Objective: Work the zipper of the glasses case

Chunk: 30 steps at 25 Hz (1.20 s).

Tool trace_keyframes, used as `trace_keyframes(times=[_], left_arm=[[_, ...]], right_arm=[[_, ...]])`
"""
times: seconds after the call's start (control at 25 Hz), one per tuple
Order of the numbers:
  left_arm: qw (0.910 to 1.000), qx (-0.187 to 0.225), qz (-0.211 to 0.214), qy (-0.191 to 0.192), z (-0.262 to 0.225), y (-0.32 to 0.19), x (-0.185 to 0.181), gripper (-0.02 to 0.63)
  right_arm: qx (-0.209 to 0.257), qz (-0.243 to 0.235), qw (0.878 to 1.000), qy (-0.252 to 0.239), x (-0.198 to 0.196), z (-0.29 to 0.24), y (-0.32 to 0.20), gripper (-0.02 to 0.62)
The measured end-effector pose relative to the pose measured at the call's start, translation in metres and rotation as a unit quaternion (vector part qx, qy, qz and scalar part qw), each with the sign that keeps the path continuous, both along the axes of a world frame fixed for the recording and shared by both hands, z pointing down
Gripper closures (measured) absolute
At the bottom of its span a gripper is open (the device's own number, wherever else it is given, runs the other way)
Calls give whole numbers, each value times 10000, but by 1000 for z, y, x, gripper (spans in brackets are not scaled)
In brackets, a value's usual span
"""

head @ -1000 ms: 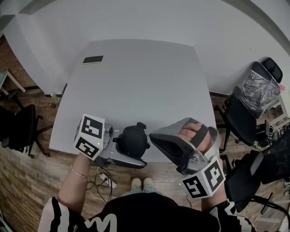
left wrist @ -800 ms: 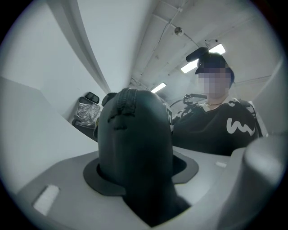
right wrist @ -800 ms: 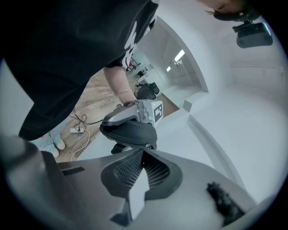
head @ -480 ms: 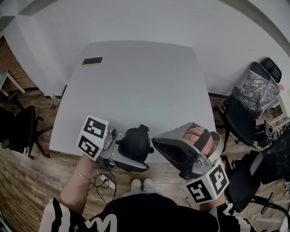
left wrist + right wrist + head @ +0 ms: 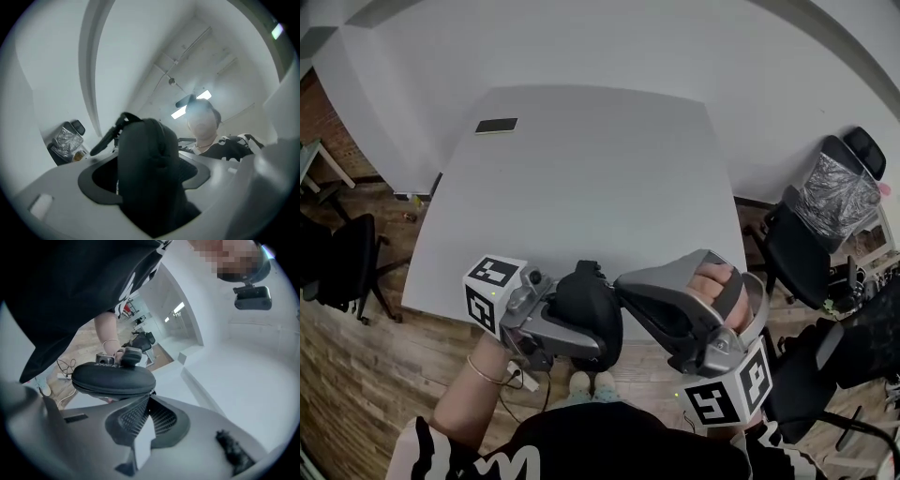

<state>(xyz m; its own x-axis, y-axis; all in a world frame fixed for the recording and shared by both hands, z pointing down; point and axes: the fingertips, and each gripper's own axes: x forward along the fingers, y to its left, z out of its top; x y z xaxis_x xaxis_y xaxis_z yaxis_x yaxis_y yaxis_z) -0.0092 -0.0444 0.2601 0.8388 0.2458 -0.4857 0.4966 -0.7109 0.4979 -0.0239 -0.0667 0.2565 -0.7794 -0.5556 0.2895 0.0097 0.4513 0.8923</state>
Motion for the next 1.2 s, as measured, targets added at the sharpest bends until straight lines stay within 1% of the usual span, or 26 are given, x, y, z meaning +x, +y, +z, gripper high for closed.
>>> trace_keyframes(times=[0.08, 0.16, 0.24, 0.32, 0.4, 0.48, 0.52, 0.56, 0.6, 0.64, 0.68, 0.76, 0.8, 0.84, 0.92, 0.96, 1.0, 1.04, 1.08, 1.16, 1.2], left_arm=[[9989, 137, -376, -254, 3, -9, 1, 296], [9966, 240, -627, -481, 4, -14, 2, 307], [9960, 274, -742, -427, 1, -14, 2, 314], [9972, 160, -709, -180, -4, -12, 1, 317], [9979, -12, -652, 37, -7, -11, -1, 319], [9985, -212, -463, 223, -10, -10, -2, 321], [9987, -277, -324, 261, -10, -8, -2, 321], [9991, -297, -222, 216, -10, -7, -1, 321], [9992, -305, -213, 111, -9, -6, -1, 318], [9989, -341, -334, 9, -8, -8, -2, 309], [9974, -407, -597, -39, -8, -15, -5, 307], [9894, -462, -1378, -24, -10, -33, -12, 308], [9848, -346, -1701, -47, -10, -40, -14, 308], [9820, -114, -1881, -130, -10, -42, -13, 309], [9798, 455, -1903, -408, -9, -37, -4, 310], [9783, 664, -1889, -527, -8, -35, 1, 314], [9764, 778, -1925, -593, -9, -35, 3, 324], [9751, 788, -1984, -598, -9, -36, 3, 331], [9755, 712, -2012, -536, -10, -37, 1, 334], [9801, 391, -1934, -226, -14, -37, -5, 341], [9816, 171, -1903, 9, -18, -39, -12, 343]], right_arm=[[64, 91, 9999, 67, 4, 2, -3, 591], [105, 144, 9998, 104, 6, 2, -4, 591], [103, 83, 9999, 72, 7, 0, -3, 591], [127, 1, 9999, 78, 7, -4, 0, 591], [152, -65, 9997, 198, 7, -7, 2, 591], [93, -177, 9992, 332, 7, -9, 5, 591], [51, -221, 9990, 392, 8, -10, 6, 591], [30, -220, 9988, 445, 9, -10, 6, 591], [54, -162, 9987, 481, 9, -9, 5, 591], [119, -56, 9987, 499, 9, -8, 3, 591], [179, 70, 9986, 501, 8, -6, 0, 591], [138, 251, 9985, 459, 8, -4, -2, 591], [86, 286, 9987, 413, 7, -3, -2, 591], [63, 302, 9989, 366, 7, -2, -2, 591], [69, 332, 9990, 281, 6, -2, -4, 591], [59, 352, 9991, 229, 7, -2, -6, 591], [36, 368, 9992, 170, 8, -2, -7, 591], [19, 366, 9993, 104, 8, -2, -7, 591], [21, 341, 9994, 35, 7, -3, -5, 591], [66, 242, 9997, 16, 7, -4, -1, 591], [76, 205, 9997, 126, 9, -3, 1, 591]])
